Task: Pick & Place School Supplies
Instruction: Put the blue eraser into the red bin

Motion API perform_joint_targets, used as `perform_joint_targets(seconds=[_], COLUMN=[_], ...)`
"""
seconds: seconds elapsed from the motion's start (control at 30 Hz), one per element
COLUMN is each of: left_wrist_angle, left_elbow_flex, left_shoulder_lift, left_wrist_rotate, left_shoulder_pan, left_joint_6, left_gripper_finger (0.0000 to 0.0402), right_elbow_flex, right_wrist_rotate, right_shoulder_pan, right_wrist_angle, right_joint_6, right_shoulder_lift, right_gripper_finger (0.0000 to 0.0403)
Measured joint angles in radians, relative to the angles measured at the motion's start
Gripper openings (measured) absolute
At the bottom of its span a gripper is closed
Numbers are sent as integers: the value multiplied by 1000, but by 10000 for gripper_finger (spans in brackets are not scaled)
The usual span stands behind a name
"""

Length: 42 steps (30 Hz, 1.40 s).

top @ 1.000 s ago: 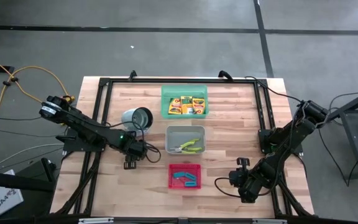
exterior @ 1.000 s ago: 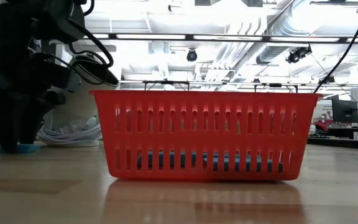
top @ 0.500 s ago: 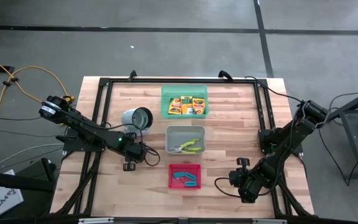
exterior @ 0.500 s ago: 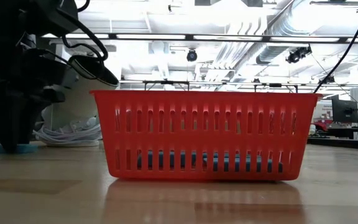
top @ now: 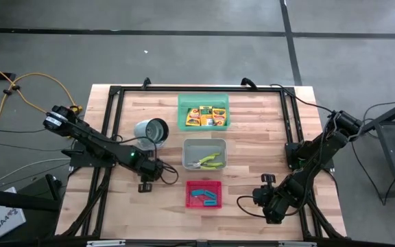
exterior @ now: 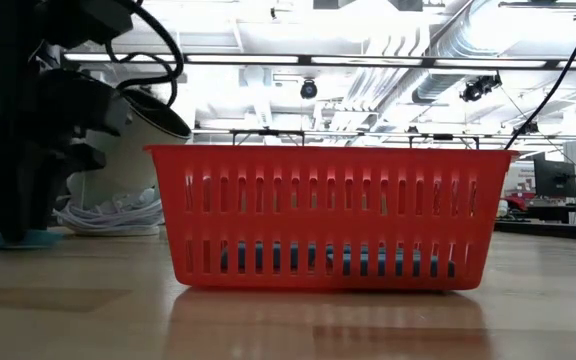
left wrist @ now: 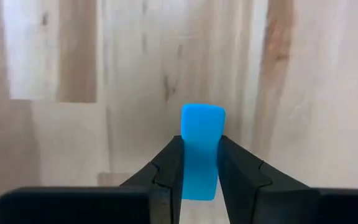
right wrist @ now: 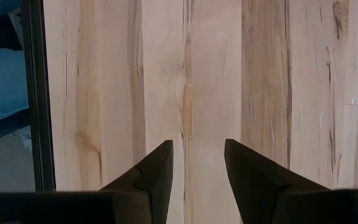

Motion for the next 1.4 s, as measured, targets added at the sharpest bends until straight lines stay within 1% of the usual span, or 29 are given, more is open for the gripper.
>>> perform_joint_targets(seconds=[0.1,0.27,0.57,0.67,0.8,1.03,1.2,1.4], left_wrist_angle=[27,52,208,293,410,467,600,612], left_elbow_flex=[0,12,52,59,71,126,164,254], left_shoulder_lift=[0,0,0,1,1,2,63,199], left_wrist_rotate=[12,15,7,-21,-94,-166,-166,-136], left_shoulder_pan=[0,0,-7,-24,-51,-70,-71,-68], left_joint_6=[-38,-43,-43,-43,-42,-36,23,53], left_gripper_finger=[75,75,75,75,75,75,75,75], right_elbow_flex=[0,0,0,0,0,0,0,0], right_wrist_rotate=[0,0,0,0,0,0,0,0], right_shoulder_pan=[0,0,0,0,0,0,0,6], right_wrist_angle=[0,0,0,0,0,0,0,0], right_joint_6=[0,-1,-1,-1,-2,-2,-2,-2], right_shoulder_lift=[0,0,0,0,0,0,0,0], right_gripper_finger=[136,136,136,136,136,136,136,136])
